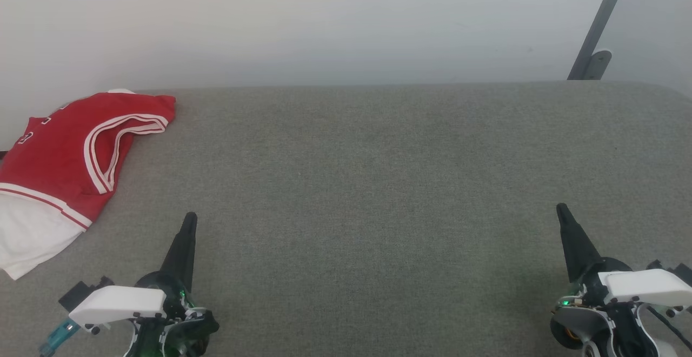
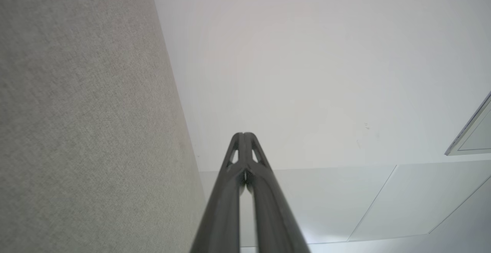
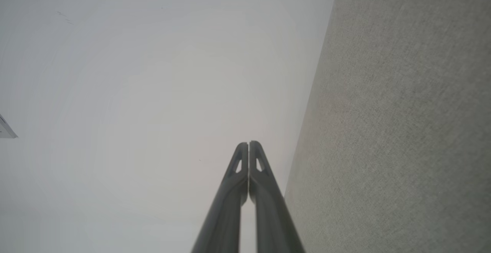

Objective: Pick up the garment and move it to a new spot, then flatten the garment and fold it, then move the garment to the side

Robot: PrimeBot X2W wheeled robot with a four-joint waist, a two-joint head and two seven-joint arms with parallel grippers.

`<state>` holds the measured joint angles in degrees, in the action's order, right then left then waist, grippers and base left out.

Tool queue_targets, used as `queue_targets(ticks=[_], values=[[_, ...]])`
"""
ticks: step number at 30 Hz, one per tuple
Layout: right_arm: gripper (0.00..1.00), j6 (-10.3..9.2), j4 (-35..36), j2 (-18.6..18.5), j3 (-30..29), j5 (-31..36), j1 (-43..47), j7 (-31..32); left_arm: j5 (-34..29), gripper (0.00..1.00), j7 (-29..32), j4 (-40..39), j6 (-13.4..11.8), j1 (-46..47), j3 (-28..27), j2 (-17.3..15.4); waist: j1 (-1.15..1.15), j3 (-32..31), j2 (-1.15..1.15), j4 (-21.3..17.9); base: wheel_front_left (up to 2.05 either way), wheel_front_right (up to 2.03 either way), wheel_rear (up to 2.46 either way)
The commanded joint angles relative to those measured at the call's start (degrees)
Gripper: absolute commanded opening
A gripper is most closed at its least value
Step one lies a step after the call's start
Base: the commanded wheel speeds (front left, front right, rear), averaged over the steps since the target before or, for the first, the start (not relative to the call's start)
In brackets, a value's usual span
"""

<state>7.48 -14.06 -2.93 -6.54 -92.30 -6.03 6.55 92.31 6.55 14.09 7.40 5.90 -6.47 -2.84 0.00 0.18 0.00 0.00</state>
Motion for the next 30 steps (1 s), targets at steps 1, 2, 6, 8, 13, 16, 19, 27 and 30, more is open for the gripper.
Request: queue_targets(ticks=[1, 2, 6, 8, 13, 16, 19, 27, 30], values=[[0.00, 0.02, 0.2, 0.1, 0.0, -0.2, -0.4, 0.1, 0.2, 0.00, 0.1, -0.2, 0.2, 0.7, -0.1, 0.1, 0.00, 0.0, 0.00, 0.0, 0.00, 0.00, 0.00], [0.00, 0.02, 0.2, 0.1, 0.0, -0.2, -0.4, 0.1, 0.2, 0.00, 0.1, -0.2, 0.2, 0.7, -0.1, 0.1, 0.00, 0.0, 0.00, 0.0, 0.00, 0.00, 0.00], [0.00, 0.02, 0.2, 0.2, 0.0, -0.2, -0.4, 0.1, 0.2, 0.00, 0.1, -0.2, 0.2, 0.7, -0.1, 0.1, 0.00, 0.0, 0.00, 0.0, 0.00, 0.00, 0.00], [0.00, 0.02, 0.2, 0.2, 0.0, -0.2, -0.4, 0.1, 0.2, 0.00, 0.1, -0.2, 0.2, 0.7, -0.1, 0.1, 0.00, 0.0, 0.00, 0.0, 0.00, 0.00, 0.00], [0.00, 0.02, 0.2, 0.2, 0.0, -0.2, -0.4, 0.1, 0.2, 0.00, 0.1, -0.2, 0.2, 0.7, -0.1, 0.1, 0.00, 0.0, 0.00, 0.0, 0.00, 0.00, 0.00], [0.00, 0.02, 0.2, 0.2, 0.0, -0.2, -0.4, 0.1, 0.2, 0.00, 0.1, -0.2, 0.2, 0.7, -0.1, 0.1, 0.00, 0.0, 0.00, 0.0, 0.00, 0.00, 0.00], [1.00, 0.00, -0.4, 0.0, 0.0, 0.0, 0.2, 0.0, 0.0, 1.00, 0.0, 0.4, 0.0, -0.2, 0.0, 0.0, 0.00, 0.0, 0.00, 0.0, 0.00, 0.00, 0.00], [1.00, -0.01, -1.2, 0.2, 1.4, 0.4, 1.1, -1.1, 0.0, 1.00, -0.6, 0.4, -0.4, -1.8, 0.2, 0.2, 0.00, 0.0, 0.00, -0.1, 0.00, 0.00, 0.00], [1.00, -0.01, -1.2, 0.1, 2.0, 0.9, 0.7, -1.9, -0.3, 1.00, -1.0, -0.5, -0.7, -2.1, 0.3, 0.1, 0.00, 0.0, 0.00, -0.1, 0.00, 0.00, 0.00]])
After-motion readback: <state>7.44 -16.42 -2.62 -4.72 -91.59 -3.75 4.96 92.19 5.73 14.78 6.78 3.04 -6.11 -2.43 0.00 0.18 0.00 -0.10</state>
